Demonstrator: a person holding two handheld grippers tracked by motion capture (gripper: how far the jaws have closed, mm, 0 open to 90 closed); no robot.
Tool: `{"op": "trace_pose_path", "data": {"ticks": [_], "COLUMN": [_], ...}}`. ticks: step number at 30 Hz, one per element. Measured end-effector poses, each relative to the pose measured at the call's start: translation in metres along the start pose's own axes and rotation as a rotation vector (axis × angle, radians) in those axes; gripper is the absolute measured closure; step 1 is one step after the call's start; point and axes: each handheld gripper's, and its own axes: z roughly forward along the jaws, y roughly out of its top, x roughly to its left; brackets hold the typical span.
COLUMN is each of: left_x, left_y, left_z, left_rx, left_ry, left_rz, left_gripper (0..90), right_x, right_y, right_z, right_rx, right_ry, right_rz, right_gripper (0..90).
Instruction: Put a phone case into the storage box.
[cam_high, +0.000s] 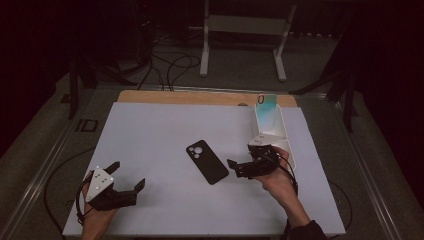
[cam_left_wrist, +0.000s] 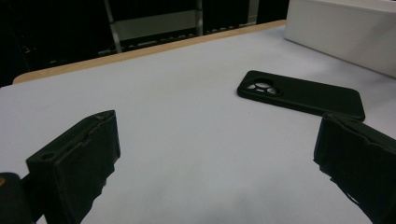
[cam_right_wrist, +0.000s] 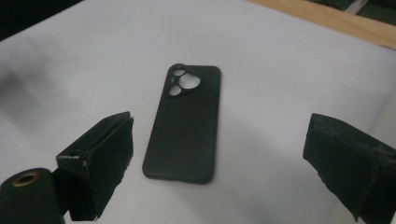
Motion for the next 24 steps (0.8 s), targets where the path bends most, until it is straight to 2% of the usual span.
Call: {"op": "trace_pose_path", "data": {"ticks": [7, 17, 24], "left_x": [0.000, 0.000, 0.000], "left_y": [0.000, 0.000, 0.000], "left_z": [0.000, 0.000, 0.001], "left_rx": [0.000, 0.004, 0.005], "left_ry": [-0.001, -0.003, -0.004], "left_rz": [0.000, 0.002, 0.004], "left_gripper": [0.9, 0.9, 0.9], "right_x": [0.008, 0.016, 0.022], "right_y": [0.008, 0.010, 0.008], "right_z": [0.022, 0.055, 0.075], "right_rx": [0.074, 0.196, 0.249], "right_ry": [0.008, 0.010, 0.012], "right_rz": [-0.021, -0.028, -0.043], "right_gripper": [8.6, 8.5, 8.5]}}
